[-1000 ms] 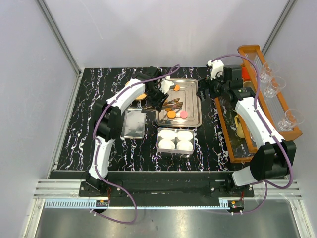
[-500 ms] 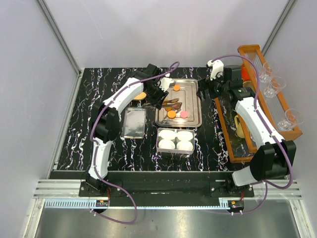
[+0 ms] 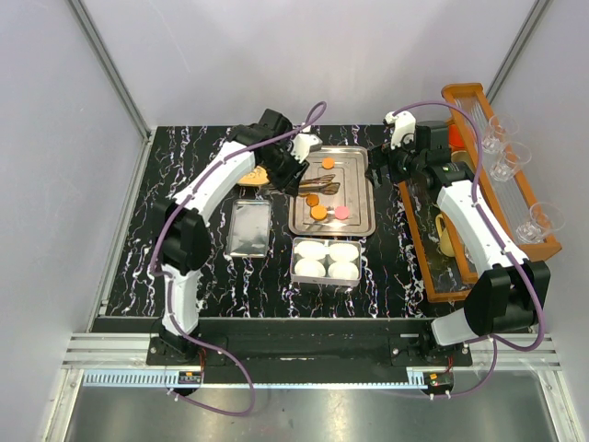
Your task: Pack the cookies
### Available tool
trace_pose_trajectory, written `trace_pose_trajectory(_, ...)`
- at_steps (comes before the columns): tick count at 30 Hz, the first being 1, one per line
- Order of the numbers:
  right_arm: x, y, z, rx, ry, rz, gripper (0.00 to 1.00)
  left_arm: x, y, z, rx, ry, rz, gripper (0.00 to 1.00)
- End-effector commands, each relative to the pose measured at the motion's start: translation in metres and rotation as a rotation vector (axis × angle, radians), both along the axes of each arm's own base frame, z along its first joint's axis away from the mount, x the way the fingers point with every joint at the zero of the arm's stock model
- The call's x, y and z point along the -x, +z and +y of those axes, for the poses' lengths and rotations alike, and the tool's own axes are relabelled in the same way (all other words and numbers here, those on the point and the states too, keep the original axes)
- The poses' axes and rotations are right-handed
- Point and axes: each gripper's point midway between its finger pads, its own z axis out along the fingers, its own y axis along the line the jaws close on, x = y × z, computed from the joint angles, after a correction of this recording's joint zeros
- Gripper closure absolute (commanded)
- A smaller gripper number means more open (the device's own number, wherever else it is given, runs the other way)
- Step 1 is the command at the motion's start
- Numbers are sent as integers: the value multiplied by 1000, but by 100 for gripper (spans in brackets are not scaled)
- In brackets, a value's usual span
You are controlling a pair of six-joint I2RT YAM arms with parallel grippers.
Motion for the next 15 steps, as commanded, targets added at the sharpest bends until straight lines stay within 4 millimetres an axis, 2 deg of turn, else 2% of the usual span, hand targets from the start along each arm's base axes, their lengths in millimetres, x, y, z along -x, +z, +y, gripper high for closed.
trace_pose_trajectory(1,-9,22,-1,-8,-32,-62,0,25,56,1,97,-77,-65,100)
trace_pose_trajectory(11,-19,22,-6,-26,-78,-47,0,78,81,8,152,-207,-52,100)
trace_pose_trajectory(15,-21,24,-6,-29,-81,-47,0,102,67,6,127,-274,-28,100)
